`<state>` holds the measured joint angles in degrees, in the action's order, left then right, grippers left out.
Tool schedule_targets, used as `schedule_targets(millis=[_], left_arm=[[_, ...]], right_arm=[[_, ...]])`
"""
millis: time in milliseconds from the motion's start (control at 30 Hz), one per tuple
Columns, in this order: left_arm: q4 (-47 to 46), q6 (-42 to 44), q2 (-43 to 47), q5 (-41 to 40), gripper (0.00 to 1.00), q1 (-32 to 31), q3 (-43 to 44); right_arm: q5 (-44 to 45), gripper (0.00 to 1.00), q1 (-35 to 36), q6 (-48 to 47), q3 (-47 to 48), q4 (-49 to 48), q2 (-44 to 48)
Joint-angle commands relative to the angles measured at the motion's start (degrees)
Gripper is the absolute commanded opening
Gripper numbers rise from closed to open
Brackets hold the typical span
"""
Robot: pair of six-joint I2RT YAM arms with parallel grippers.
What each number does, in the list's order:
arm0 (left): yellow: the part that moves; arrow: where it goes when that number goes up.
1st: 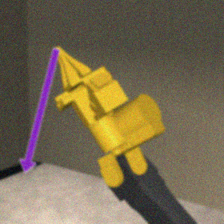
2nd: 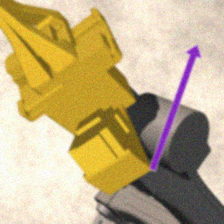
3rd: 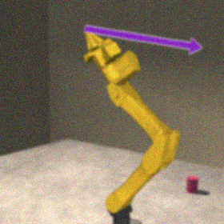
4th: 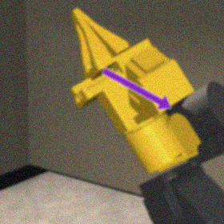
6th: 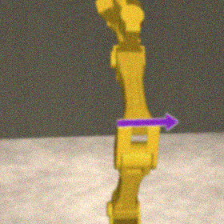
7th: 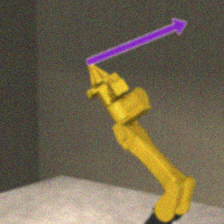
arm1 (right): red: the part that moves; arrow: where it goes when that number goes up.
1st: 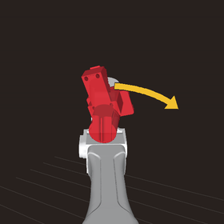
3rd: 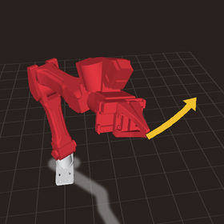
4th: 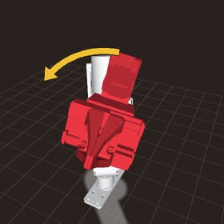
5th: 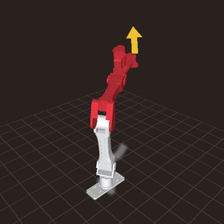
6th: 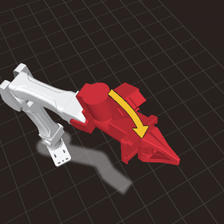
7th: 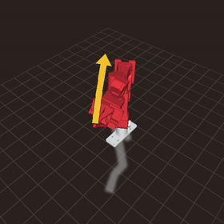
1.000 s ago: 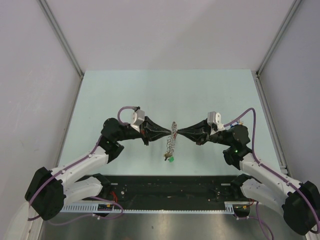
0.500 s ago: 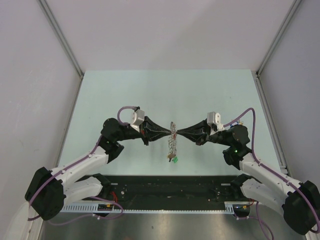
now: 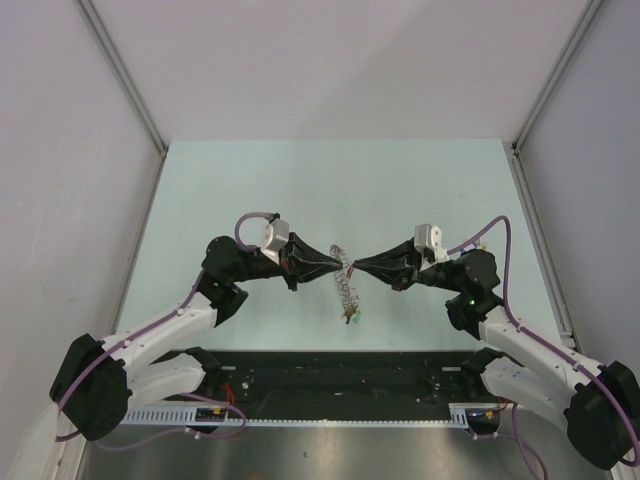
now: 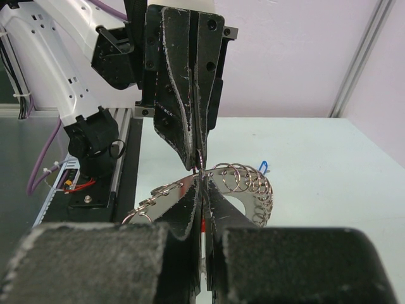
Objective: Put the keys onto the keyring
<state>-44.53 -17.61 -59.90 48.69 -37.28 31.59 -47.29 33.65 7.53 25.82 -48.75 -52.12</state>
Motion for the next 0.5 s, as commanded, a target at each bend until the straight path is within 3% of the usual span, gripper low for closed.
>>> schedule_targets(millis=[0, 467], left_arm=[[-4.0, -0.9, 0.1, 0.4, 0.00, 0.2, 0.0], [-4.3, -1.3, 0.0, 0.4, 0.00, 0.2, 0.0]], right_arm=[[-0.8, 0.00, 0.4, 0.5, 0.2, -3.2, 0.3], [-1.2, 0.00, 1.2, 0.4, 0.3, -3.7, -0.4]])
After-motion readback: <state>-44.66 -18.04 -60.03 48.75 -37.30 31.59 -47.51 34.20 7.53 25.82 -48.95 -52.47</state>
